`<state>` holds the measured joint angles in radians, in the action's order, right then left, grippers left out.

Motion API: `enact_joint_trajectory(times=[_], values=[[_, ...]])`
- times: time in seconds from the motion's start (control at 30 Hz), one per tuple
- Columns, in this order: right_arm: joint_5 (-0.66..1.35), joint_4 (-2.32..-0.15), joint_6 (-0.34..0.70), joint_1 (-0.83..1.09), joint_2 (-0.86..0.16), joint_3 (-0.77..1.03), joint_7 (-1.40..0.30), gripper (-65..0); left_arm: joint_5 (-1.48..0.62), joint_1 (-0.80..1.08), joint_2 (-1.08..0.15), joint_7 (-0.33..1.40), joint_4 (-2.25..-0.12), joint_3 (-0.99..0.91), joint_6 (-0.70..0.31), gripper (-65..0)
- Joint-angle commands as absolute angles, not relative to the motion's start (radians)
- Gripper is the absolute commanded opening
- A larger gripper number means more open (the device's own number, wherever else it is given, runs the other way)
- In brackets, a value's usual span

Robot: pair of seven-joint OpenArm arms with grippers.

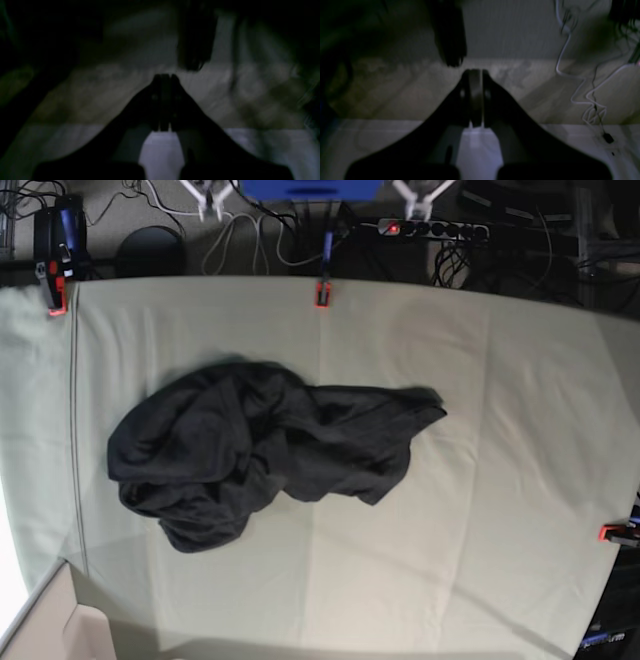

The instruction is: Layout the t-shirt on the table in an organized manner, then fold the t-shirt properly

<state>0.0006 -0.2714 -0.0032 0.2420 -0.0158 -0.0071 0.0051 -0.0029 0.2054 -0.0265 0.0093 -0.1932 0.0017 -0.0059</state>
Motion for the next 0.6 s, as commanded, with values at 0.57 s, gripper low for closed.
enact_joint_trajectory(times=[0.57], values=[[0.004,-1.465,0.005,0.957,-0.087,0.002,-0.01,-65.0,-0.002,0.822,-0.166,0.381,-1.623,-0.001,-0.001,-64.9]])
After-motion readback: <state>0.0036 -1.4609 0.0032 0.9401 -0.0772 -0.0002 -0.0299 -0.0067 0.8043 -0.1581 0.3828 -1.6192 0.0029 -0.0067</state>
